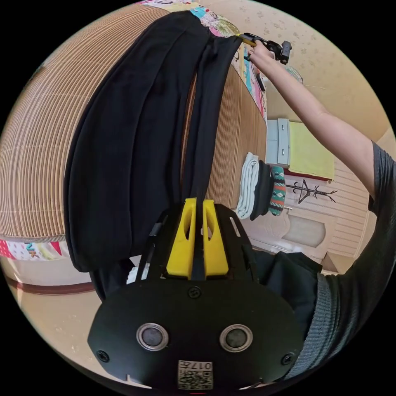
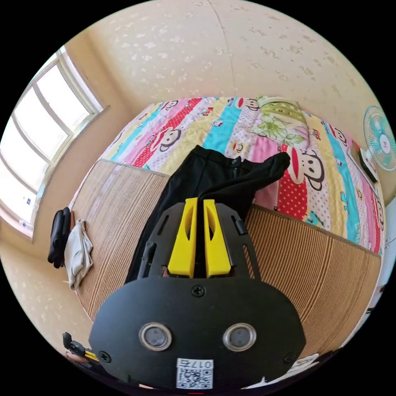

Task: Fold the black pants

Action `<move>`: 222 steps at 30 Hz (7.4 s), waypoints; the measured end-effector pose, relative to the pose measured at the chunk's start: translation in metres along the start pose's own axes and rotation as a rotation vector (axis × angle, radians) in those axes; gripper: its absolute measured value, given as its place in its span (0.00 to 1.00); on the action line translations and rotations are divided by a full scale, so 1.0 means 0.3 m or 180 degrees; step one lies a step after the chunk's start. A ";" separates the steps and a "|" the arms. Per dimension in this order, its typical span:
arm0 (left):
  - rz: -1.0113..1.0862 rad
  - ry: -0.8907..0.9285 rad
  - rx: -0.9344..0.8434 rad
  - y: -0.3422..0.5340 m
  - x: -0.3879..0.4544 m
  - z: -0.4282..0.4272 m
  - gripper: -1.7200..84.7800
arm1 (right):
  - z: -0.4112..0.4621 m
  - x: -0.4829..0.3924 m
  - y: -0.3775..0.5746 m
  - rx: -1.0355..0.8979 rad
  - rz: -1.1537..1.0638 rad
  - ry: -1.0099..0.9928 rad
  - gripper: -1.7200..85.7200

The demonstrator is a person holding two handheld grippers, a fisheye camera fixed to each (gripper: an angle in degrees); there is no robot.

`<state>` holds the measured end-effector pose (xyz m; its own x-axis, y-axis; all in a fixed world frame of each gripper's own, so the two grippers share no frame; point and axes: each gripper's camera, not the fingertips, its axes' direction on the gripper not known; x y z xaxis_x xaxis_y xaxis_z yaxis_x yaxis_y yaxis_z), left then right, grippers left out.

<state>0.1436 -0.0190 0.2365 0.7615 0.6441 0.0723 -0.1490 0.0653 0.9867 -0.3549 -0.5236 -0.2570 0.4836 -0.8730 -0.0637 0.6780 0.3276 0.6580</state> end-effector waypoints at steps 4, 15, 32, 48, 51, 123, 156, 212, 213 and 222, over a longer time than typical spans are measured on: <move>-0.0282 -0.0123 0.0269 0.058 -0.052 -0.083 0.03 | 0.267 -0.081 -0.089 -0.0300 0.0287 -0.0519 0.05; -0.0530 -0.0456 0.0173 0.062 -0.210 -0.157 0.03 | 0.312 0.034 0.555 -0.0970 0.0242 -0.1205 0.08; 0.0064 -0.0612 -0.0683 0.007 -0.075 -0.233 0.03 | 0.177 -0.132 1.539 -0.2237 0.1682 -0.1355 0.05; 0.0111 -0.0865 -0.1218 -0.089 -0.028 -0.233 0.03 | 0.189 -0.093 1.479 -0.1778 0.1668 -0.0702 0.12; 0.0239 -0.1043 -0.1322 -0.102 0.003 -0.200 0.03 | 0.293 -0.105 1.522 -0.2058 0.1602 -0.0708 0.12; 0.1305 0.1841 -0.0183 -0.162 0.297 -0.430 0.07 | -0.158 0.134 1.918 0.0220 0.1298 -0.3928 0.05; 0.1722 0.0147 0.0764 -0.418 0.670 -0.653 0.06 | -0.474 -0.189 1.344 0.0053 0.0909 -0.1787 0.03; 0.1286 0.1112 -0.0963 -0.488 0.674 0.441 0.12 | -1.145 0.629 1.872 -0.0024 0.2034 -0.2277 0.12; 0.1365 0.1155 -0.0986 -0.518 0.773 0.529 0.12 | -1.174 0.665 1.872 -0.0048 0.2053 -0.2168 0.12; 0.1429 0.0157 -0.2140 -0.562 1.104 1.317 0.12 | -1.234 0.811 1.916 -0.0700 0.2784 0.0617 0.09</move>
<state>0.6702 -0.1178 0.1518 0.5128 0.7495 0.4188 -0.7931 0.2267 0.5654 0.3575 -0.4137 -0.1721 0.9441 -0.2130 0.2515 0.1078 0.9207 0.3750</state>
